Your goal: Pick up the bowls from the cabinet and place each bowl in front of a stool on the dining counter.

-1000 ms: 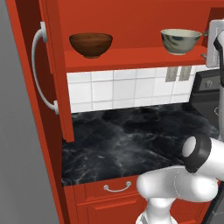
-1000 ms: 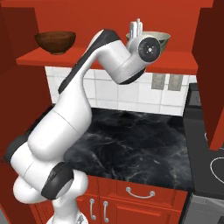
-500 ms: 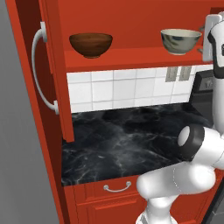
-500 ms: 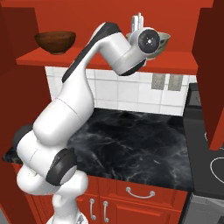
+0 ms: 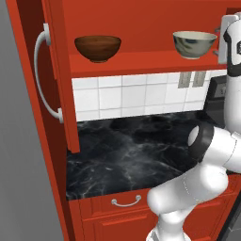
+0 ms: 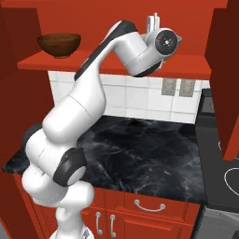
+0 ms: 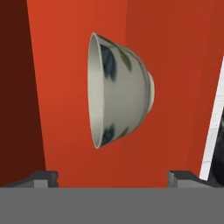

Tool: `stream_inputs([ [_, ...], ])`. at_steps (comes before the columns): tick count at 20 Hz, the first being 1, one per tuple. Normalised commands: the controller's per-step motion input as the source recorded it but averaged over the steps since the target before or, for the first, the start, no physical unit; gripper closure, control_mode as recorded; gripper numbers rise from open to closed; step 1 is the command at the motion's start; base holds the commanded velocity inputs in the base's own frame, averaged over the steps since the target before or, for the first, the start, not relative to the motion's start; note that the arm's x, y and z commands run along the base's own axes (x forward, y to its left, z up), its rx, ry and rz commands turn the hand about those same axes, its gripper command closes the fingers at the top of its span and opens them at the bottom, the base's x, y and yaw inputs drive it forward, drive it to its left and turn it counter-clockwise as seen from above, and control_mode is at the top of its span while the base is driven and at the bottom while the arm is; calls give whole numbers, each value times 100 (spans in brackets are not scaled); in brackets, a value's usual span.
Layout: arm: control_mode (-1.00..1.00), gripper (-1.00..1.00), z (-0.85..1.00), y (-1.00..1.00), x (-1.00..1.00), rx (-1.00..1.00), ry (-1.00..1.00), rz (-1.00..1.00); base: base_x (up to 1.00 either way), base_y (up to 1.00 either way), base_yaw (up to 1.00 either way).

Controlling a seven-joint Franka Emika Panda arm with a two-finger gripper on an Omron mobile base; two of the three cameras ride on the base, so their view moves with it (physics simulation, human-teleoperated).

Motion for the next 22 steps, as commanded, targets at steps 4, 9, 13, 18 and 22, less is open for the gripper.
stream_inputs([
  [4,-100,-100,-1,-1,13,0,0,0,0,0,0],
  [9,-100,-100,-6,0,9,0,0,0,0,0,0],
  [13,-100,-100,-4,0,13,-1,1,0,0,0,0],
  [18,-100,-100,-8,0,19,-1,2,0,0,0,0],
  [22,-100,-100,-6,0,23,-1,3,0,0,0,0],
])
